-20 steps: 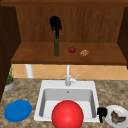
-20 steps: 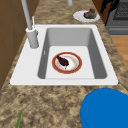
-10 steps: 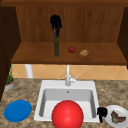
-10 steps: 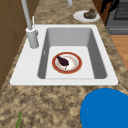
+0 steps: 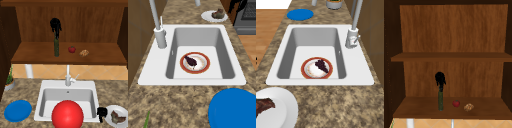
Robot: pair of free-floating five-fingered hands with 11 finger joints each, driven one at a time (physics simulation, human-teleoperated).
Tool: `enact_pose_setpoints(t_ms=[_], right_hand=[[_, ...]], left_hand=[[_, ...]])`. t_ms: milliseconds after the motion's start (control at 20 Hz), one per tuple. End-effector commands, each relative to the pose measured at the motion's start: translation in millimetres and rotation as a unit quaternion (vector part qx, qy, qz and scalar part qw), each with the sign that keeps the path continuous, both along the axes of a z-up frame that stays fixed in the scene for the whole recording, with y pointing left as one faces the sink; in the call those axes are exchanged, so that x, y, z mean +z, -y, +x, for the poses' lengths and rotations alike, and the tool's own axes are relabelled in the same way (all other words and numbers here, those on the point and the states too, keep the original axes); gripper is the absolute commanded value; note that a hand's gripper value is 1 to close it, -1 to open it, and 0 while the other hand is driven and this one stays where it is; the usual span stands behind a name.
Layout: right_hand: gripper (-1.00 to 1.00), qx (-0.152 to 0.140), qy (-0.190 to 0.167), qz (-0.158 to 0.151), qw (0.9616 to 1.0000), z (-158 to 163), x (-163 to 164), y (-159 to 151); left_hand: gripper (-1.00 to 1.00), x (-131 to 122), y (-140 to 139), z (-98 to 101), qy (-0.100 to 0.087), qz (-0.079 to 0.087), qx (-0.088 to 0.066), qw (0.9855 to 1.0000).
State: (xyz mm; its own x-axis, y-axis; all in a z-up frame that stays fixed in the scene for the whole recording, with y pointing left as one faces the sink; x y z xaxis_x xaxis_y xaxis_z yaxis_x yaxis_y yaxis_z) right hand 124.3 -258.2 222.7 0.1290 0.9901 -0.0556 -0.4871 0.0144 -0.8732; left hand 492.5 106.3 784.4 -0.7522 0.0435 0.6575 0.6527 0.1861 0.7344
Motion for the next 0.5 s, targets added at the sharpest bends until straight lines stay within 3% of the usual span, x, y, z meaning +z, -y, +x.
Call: enact_pose_setpoints(t_ms=[0, 450], right_hand=[[0.00, 0.000, 0.000, 0.000, 1.0000, 0.0, 0.0, 0.0], [0.00, 0.000, 0.000, 0.000, 1.0000, 0.0, 0.0, 0.0]], left_hand=[[-1.00, -10.5, -6.9, 10.9, -0.013, -0.011, 0.013, 0.9998], [-1.00, -33.7, -12.0, 20.5, -0.010, -0.006, 0.018, 0.9998]])
